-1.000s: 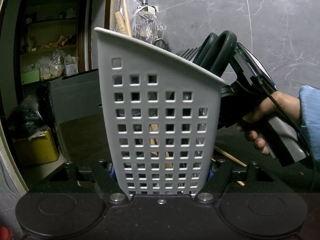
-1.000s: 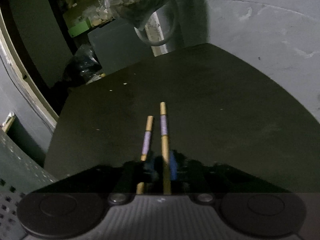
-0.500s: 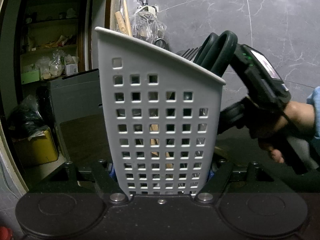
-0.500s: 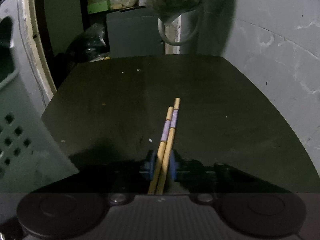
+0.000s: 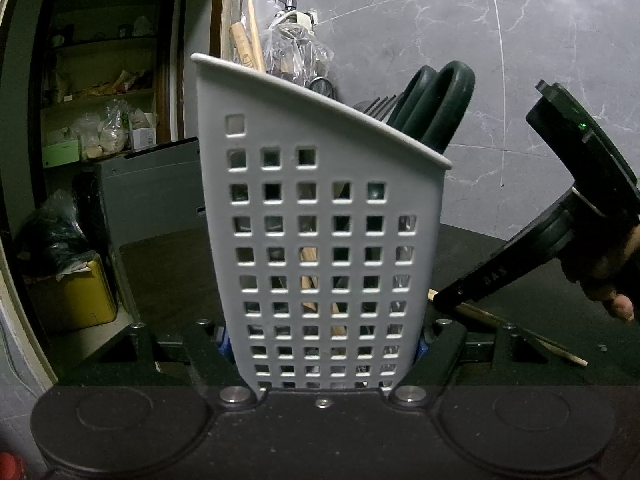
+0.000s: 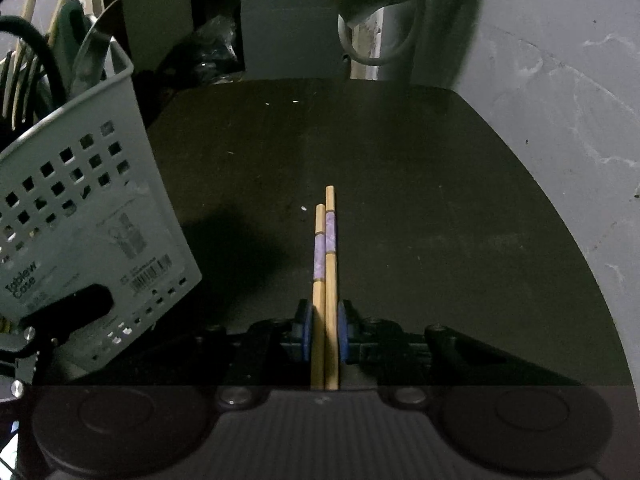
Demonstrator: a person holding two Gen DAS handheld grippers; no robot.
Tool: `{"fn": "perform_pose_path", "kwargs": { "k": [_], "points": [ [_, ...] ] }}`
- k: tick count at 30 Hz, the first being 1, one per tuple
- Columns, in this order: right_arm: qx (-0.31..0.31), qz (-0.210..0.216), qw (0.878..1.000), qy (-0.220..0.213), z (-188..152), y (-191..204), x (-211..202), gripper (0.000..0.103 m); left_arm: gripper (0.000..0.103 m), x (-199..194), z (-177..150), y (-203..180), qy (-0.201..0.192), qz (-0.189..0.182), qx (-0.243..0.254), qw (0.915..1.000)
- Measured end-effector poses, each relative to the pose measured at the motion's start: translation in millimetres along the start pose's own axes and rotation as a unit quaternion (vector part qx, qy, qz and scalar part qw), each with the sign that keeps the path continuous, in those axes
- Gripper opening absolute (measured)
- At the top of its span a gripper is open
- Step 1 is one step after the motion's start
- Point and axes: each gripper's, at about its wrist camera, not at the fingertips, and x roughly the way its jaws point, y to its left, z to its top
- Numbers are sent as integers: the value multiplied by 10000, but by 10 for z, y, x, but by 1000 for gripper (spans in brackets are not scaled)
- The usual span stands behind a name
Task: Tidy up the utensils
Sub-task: 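Close the right tool on the two purple-banded chopsticks, then lift the purple-banded chopsticks upright with the right tool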
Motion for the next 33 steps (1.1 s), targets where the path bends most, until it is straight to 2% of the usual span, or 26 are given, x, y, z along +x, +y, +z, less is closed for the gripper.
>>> {"fn": "perform_pose_path", "kwargs": {
  "k": [8, 10, 11, 15, 18, 24, 33],
  "points": [
    [-106, 140, 9998, 114, 106, -52, 93, 22, 76, 0, 0, 1, 2, -1, -2, 10000],
    [-240, 108, 9995, 154, 123, -33, 108, 20, 76, 1, -2, -6, 15, 4, -7, 10000],
    [-314, 52, 9993, 175, 131, -12, 111, 14, 76, 2, 1, -10, 15, 5, -13, 10000],
    [-297, 54, 9993, 214, 156, -17, 117, 13, 76, -2, 6, -12, 10, 9, -14, 10000],
    [-28, 290, 9995, 78, 118, -110, 80, 13, 76, -3, 3, -20, -6, 2, 0, 10000],
    [479, 712, 9932, -790, -68, -289, -204, 13, 76, -1, -2, -16, -6, -1, -16, 10000],
    [931, 1065, 9679, -2079, -295, -468, -611, 13, 76, -7, -1, -8, -6, 20, 14, 10000]
  ]
}}
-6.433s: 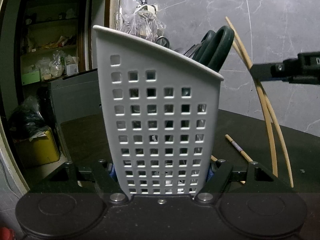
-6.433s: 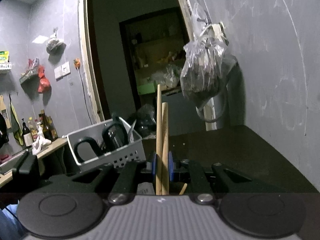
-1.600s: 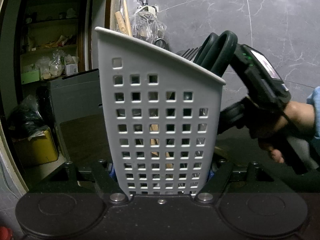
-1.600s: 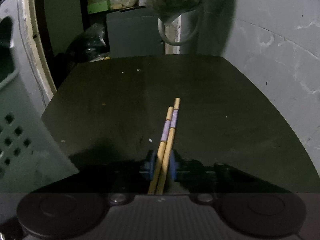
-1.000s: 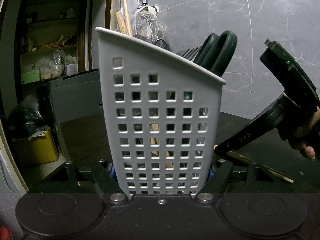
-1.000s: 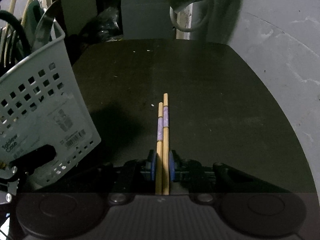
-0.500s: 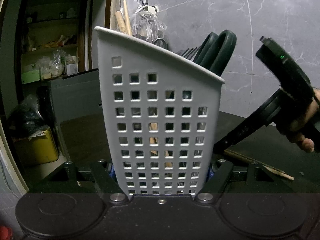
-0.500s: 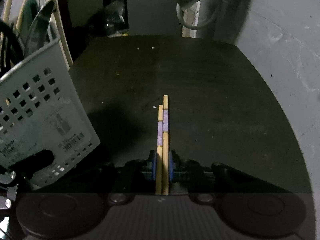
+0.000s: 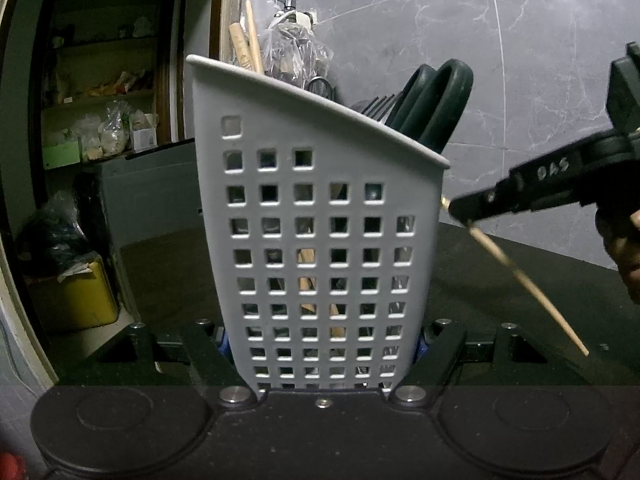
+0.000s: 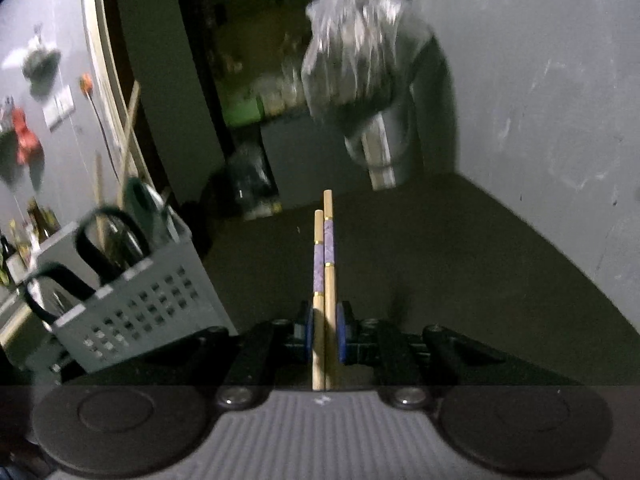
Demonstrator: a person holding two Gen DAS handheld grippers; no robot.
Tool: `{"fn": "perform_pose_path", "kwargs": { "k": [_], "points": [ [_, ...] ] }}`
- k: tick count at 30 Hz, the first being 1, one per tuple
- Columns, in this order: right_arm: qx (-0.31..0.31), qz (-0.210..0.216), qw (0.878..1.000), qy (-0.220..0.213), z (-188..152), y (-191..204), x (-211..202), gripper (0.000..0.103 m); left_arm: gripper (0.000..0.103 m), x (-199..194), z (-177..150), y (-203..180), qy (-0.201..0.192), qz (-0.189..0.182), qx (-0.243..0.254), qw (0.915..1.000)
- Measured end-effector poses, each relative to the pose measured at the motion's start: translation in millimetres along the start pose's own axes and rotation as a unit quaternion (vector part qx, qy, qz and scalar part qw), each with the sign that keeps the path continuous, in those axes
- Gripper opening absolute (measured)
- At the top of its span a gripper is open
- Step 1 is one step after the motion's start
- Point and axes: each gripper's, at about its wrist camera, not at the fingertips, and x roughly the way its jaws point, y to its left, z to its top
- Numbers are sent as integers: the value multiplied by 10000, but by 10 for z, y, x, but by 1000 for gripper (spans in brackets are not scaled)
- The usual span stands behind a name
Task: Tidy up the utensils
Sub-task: 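Lift the purple-banded chopsticks upright with the right tool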
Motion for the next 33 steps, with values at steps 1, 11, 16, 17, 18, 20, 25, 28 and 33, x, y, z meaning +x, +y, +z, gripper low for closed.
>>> {"fn": "perform_pose_path", "kwargs": {
  "k": [1, 11, 16, 17, 18, 20, 25, 28, 33],
  "points": [
    [14, 38, 9999, -116, -1, -7, -36, 13, 76, 0, 0, -1, 1, 1, 0, 10000],
    [190, 203, 9973, -673, 36, -9, -197, 13, 76, 3, 2, -6, 11, 3, 6, 10000],
    [76, 250, 9943, -1031, 159, 61, -331, 13, 76, 6, 4, -10, 11, 6, 7, 10000],
    [53, 279, 9930, -1143, 200, 83, -367, 13, 76, 4, 5, -9, 6, 7, 8, 10000],
    [33, 299, 9919, -1235, 228, 110, -406, 13, 76, 3, 6, -12, 2, 8, 9, 10000],
    [-27, 380, 9886, -1460, 326, 169, -467, 13, 76, -6, 13, -17, -6, 11, 8, 10000],
    [-177, 712, 9763, -2034, 630, 342, -548, 14, 76, -7, 14, -18, -4, 11, 11, 10000],
    [-236, 957, 9675, -2327, 819, 444, -528, 14, 76, -19, 25, -16, -23, 8, 9, 10000],
    [-228, 1393, 9534, -2665, 1065, 623, -405, 14, 76, -35, 42, -4, -35, 2, -4, 10000]
  ]
}}
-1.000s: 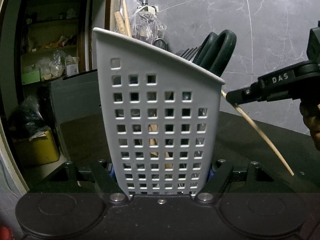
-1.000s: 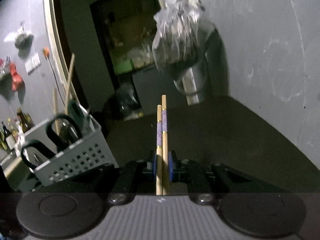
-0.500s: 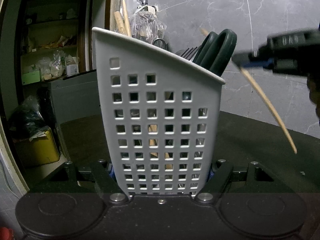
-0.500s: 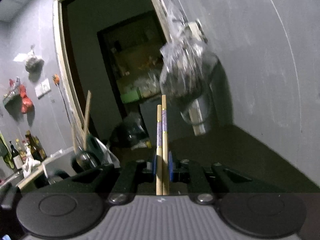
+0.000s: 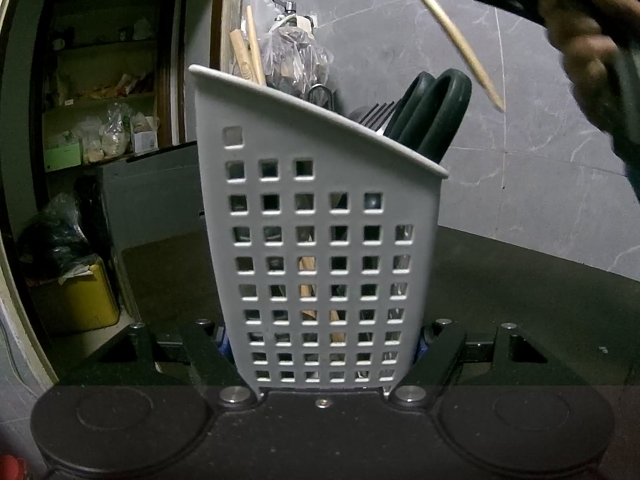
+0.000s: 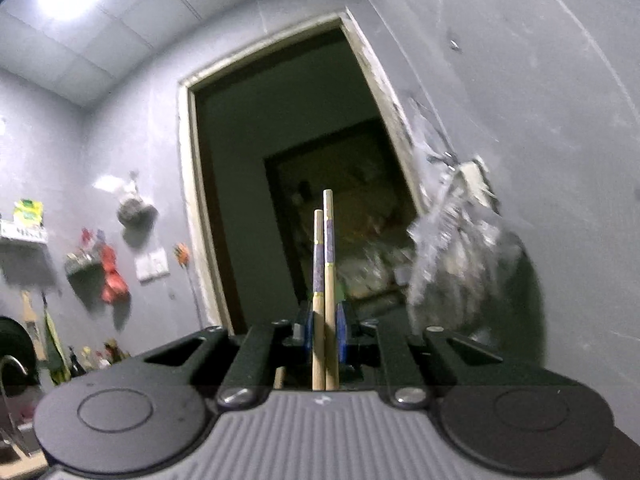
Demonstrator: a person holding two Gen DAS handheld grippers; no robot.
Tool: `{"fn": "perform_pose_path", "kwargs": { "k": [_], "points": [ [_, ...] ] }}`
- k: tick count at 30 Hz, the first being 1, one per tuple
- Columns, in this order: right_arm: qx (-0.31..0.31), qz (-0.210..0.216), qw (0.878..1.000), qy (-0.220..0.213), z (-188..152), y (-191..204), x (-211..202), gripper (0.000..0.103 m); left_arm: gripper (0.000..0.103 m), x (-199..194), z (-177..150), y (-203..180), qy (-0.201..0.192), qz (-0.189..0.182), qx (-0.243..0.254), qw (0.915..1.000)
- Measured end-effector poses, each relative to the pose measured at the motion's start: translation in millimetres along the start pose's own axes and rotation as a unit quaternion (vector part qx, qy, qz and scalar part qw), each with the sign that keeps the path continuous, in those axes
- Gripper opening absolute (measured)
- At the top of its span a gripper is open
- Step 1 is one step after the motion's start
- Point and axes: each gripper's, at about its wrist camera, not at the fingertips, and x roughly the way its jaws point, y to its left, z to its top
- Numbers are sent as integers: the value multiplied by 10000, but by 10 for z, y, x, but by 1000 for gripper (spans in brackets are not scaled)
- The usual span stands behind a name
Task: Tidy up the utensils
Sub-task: 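Lift the purple-banded chopsticks upright with the right tool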
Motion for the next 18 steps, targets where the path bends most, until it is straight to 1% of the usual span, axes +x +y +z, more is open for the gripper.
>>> {"fn": "perform_pose_path", "kwargs": {
  "k": [4, 6, 11, 18],
  "points": [
    [148, 306, 9993, -123, -33, 78, 206, 14, 76, -16, 2, 12, -6, -15, -13, 10000],
    [208, 427, 9988, -109, -74, 99, 296, 14, 76, -19, 3, 16, -8, -19, -16, 10000],
    [297, 519, 9982, -50, -168, 103, 451, 14, 77, -30, -11, 24, -13, -22, -13, 10000],
    [433, 547, 9975, -71, -245, 106, 469, 14, 77, -13, -31, 32, -10, -23, -9, 10000]
  ]
}}
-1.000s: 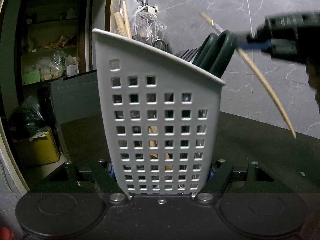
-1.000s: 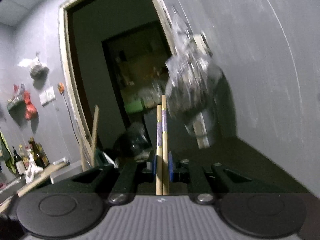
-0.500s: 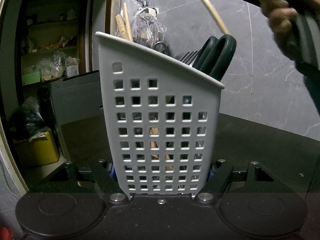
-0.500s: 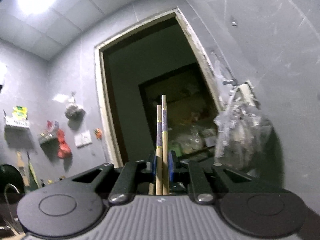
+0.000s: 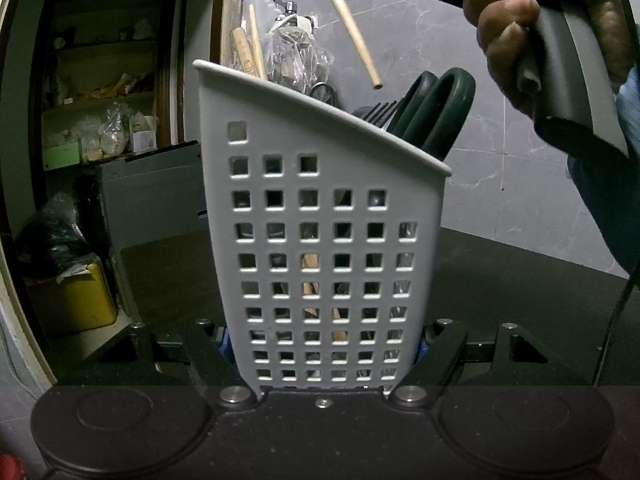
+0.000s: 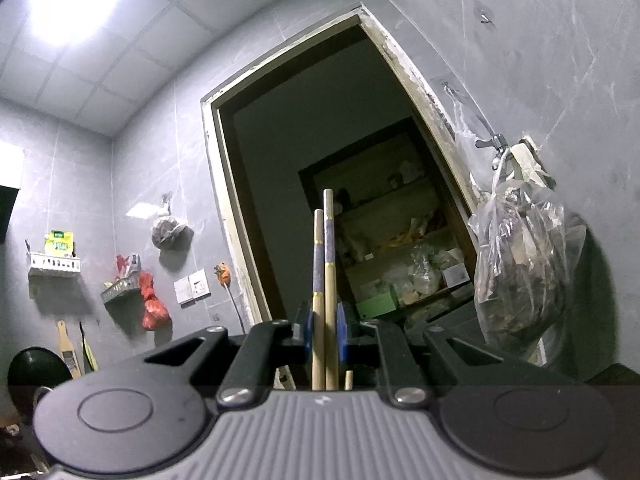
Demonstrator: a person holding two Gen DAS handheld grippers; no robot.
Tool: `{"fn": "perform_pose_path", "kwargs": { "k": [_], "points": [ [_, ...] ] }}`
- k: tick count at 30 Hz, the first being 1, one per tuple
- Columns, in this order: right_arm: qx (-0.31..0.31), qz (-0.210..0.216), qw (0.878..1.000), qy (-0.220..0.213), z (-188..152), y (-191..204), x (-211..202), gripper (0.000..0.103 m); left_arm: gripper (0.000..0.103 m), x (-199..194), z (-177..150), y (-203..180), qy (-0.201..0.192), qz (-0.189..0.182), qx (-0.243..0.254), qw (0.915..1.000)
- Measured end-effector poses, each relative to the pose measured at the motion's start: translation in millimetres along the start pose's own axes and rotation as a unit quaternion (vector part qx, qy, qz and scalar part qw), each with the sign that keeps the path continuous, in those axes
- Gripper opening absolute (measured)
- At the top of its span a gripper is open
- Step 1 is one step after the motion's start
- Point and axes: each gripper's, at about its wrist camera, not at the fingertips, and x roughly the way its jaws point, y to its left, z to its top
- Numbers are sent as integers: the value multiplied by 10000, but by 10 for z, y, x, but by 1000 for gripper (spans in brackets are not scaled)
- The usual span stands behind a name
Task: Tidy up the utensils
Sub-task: 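Lift the purple-banded chopsticks upright with the right tool, then lower the chopsticks into the white basket and open the right tool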
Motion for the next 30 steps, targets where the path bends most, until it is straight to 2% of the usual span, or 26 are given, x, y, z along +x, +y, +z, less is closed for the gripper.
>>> {"fn": "perform_pose_path", "kwargs": {
  "k": [10, 23, 30],
  "points": [
    [-77, 103, 9998, 177, -329, 34, 64, 14, 77, 3, -8, 4, 0, -3, 3, 10000],
    [-258, 298, 9989, 244, -656, 22, -207, 15, 77, 2, -8, 4, 1, -1, 5, 10000],
    [-501, 127, 9964, 668, -725, 49, -376, 16, 77, 19, -18, 1, 11, -3, -1, 10000]
  ]
}}
